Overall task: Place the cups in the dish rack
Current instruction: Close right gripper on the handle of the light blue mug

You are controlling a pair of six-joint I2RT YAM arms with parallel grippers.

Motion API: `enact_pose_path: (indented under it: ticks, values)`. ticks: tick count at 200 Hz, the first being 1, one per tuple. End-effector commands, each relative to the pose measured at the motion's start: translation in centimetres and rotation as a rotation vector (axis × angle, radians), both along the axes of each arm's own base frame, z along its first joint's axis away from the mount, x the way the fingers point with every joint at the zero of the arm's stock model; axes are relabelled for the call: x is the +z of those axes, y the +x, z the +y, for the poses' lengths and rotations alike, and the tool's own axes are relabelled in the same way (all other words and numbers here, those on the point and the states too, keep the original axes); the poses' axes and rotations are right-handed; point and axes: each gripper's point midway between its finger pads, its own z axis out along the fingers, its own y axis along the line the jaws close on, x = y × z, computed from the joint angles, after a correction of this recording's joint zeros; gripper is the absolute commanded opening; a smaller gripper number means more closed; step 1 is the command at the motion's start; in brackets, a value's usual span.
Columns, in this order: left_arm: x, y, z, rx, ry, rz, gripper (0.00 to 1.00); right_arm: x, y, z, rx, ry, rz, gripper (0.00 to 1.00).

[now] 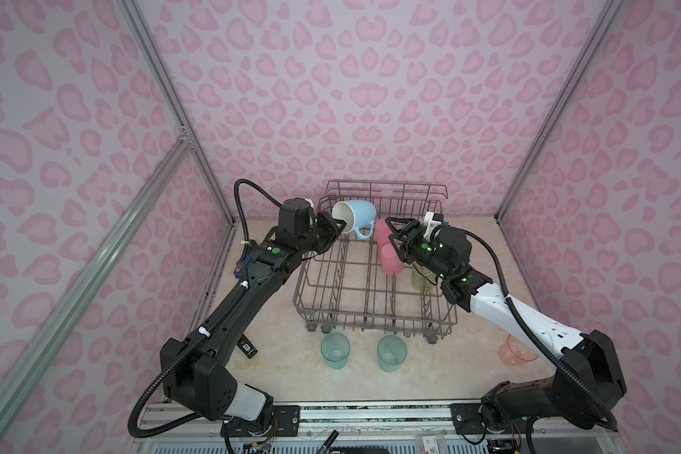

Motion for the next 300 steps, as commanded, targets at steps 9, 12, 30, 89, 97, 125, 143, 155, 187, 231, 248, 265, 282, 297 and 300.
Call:
enact_pose_path:
  ticks: [9,12,30,89,97,125,143,155,187,231,248,265,282,297,300]
  values:
    - [3.1,0.9,-1.0,-0.006,-0.148,-0.088,0.03,2.0,0.0,0.2,0.007,0.134,-0.028,0.72]
    - [3.1,0.9,-1.1,-0.009,-0.154,-0.089,0.03,1.8,0.1,0.3,0.007,0.137,-0.023,0.72]
    - [3.1,0.7,-1.4,-0.023,-0.175,-0.083,0.03,1.6,0.1,0.8,0.024,0.172,-0.007,0.70]
    - [1.9,0.3,-1.8,-0.026,-0.179,-0.059,0.03,1.9,-0.6,2.9,0.085,0.239,-0.007,0.64]
    - [1.7,0.3,-1.8,-0.027,-0.182,-0.054,0.03,1.8,-0.7,3.1,0.090,0.238,-0.003,0.63]
    - [1.3,0.2,-2.1,-0.029,-0.190,-0.051,0.03,1.6,-1.0,3.9,0.111,0.258,0.010,0.58]
    - [1.1,0.1,-2.3,-0.033,-0.192,-0.046,0.03,1.9,-1.0,4.3,0.124,0.272,0.003,0.52]
    - [1.0,0.1,-2.5,-0.038,-0.195,-0.042,0.03,1.8,-1.2,4.6,0.135,0.272,0.010,0.49]
    - [0.5,0.3,-2.8,-0.045,-0.200,-0.031,0.03,1.8,-1.7,5.3,0.151,0.281,0.010,0.36]
    - [0.7,0.0,-3.8,-0.081,-0.212,-0.038,0.03,1.9,-1.5,5.6,0.155,0.286,0.008,0.33]
    - [0.8,-0.2,-4.1,-0.097,-0.213,-0.040,0.03,1.8,-1.4,5.5,0.147,0.294,0.007,0.26]
    - [0.8,-0.5,-4.1,-0.102,-0.210,-0.042,0.03,1.7,-1.3,5.5,0.143,0.293,0.009,0.23]
    - [1.2,-0.7,-4.0,-0.104,-0.209,-0.053,0.03,1.6,-1.4,5.5,0.141,0.290,0.008,0.20]
    - [1.5,-0.9,-3.9,-0.106,-0.206,-0.063,0.03,1.6,-1.4,5.6,0.138,0.288,0.007,0.17]
    - [1.5,-0.9,-3.9,-0.107,-0.205,-0.065,0.03,1.6,-1.3,5.5,0.136,0.288,0.008,0.16]
